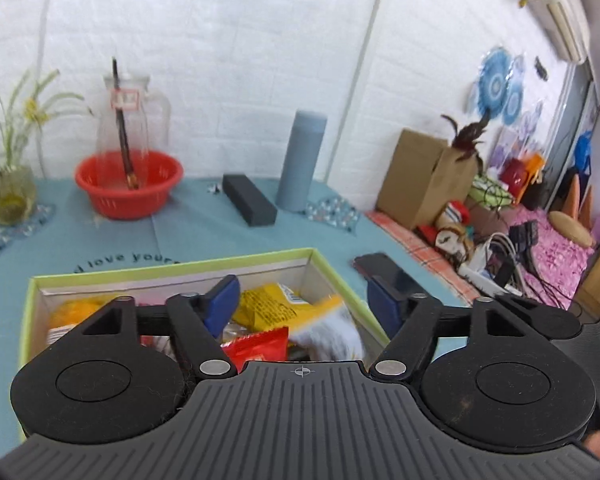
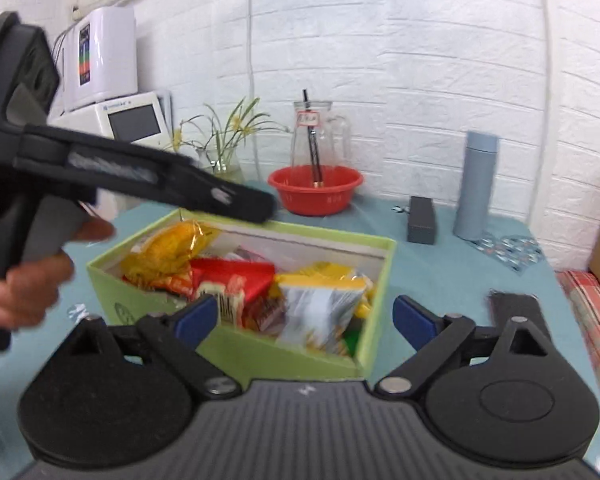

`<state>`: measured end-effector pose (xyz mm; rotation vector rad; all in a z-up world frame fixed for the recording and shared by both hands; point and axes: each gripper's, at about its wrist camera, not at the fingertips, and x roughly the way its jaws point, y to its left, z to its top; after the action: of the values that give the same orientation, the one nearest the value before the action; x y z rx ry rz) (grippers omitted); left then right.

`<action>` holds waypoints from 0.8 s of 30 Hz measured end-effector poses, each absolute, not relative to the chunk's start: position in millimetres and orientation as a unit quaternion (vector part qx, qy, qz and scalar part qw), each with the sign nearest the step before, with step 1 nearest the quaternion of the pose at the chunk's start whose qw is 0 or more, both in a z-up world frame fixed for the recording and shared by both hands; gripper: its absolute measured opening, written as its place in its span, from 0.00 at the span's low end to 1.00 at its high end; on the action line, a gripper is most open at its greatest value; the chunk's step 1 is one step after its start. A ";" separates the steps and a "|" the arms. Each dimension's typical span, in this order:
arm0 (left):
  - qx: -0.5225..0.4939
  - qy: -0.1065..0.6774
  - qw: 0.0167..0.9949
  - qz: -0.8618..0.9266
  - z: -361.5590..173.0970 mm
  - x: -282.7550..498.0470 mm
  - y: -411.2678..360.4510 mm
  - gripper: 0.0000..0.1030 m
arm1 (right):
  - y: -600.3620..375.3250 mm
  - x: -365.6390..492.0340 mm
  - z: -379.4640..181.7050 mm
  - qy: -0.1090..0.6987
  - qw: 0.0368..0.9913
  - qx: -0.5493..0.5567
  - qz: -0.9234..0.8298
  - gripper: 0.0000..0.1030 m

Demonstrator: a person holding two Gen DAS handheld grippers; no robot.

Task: Organize snacks
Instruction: 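Drop the white chip bag into the lime-green box, then grasp the blue biscuit packet with the left gripper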

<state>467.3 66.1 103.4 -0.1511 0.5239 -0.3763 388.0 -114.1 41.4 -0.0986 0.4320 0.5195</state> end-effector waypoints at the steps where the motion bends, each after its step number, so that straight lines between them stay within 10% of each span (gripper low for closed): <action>1: -0.074 0.255 0.945 -0.190 105.8 456.0 67.4 0.58 | -124.6 373.2 38.3 0.214 0.945 -0.046 0.244 0.91; 14: -0.080 0.402 0.851 -0.328 26.0 358.9 -30.2 0.47 | -177.7 234.6 -32.7 0.302 0.942 -0.004 0.145 0.91; 18: -0.067 0.384 0.850 -0.356 36.4 376.7 -54.9 0.58 | -177.9 235.1 -39.2 0.311 0.932 0.029 0.183 0.91; 24: -0.020 0.456 0.811 -0.366 8.6 413.8 -104.4 0.43 | -178.3 259.1 -45.1 0.319 0.929 0.016 0.186 0.92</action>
<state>413.8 -104.4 8.6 -0.0436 0.9744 -0.7816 259.1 -178.3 -45.1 0.0319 0.6534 0.3815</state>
